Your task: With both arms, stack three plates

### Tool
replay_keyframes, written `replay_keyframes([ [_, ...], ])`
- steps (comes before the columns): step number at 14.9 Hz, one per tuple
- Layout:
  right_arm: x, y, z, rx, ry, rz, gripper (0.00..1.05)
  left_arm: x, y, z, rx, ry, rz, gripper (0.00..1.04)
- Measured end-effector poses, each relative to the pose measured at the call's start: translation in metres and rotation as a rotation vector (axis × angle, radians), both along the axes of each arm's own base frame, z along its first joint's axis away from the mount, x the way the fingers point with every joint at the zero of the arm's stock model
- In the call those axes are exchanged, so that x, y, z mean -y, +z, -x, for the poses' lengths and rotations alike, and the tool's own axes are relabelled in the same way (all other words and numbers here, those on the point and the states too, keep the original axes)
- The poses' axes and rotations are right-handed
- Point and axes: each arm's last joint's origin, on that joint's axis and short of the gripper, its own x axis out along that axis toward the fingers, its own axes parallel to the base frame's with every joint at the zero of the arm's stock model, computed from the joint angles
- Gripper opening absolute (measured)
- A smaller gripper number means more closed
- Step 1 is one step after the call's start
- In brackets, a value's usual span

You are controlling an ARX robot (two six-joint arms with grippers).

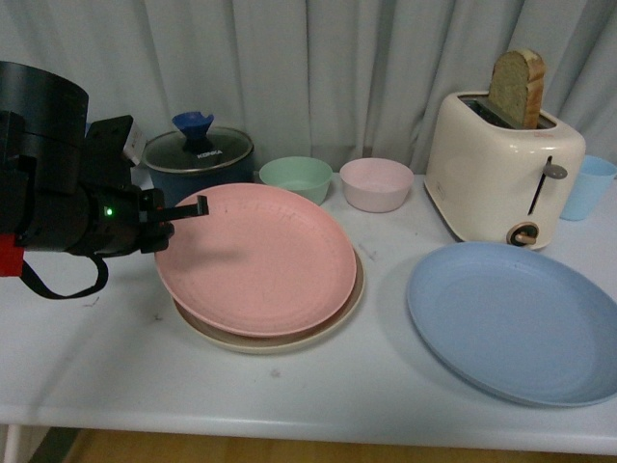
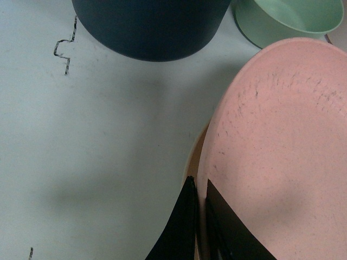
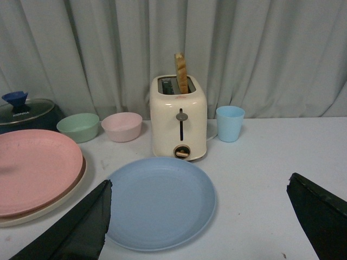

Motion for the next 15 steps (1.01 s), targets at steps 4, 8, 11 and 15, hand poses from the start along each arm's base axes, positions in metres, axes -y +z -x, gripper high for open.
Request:
replay_keyframes([
  [4,0.000,0.000,0.000,0.000,0.000,0.000,0.98,0.001,-0.001,0.000,-0.017,0.029,0.075,0.15],
  [8,0.000,0.000,0.000,0.000,0.000,0.000,0.98,-0.002,0.005,0.010,0.000,0.036,0.133,0.60],
  [11,0.000,0.000,0.000,0.000,0.000,0.000,0.98,-0.012,0.056,0.040,0.231,0.034,0.215,0.96],
  [15,0.000,0.000,0.000,0.000,0.000,0.000,0.98,-0.024,0.113,0.112,0.597,0.101,0.060,0.82],
])
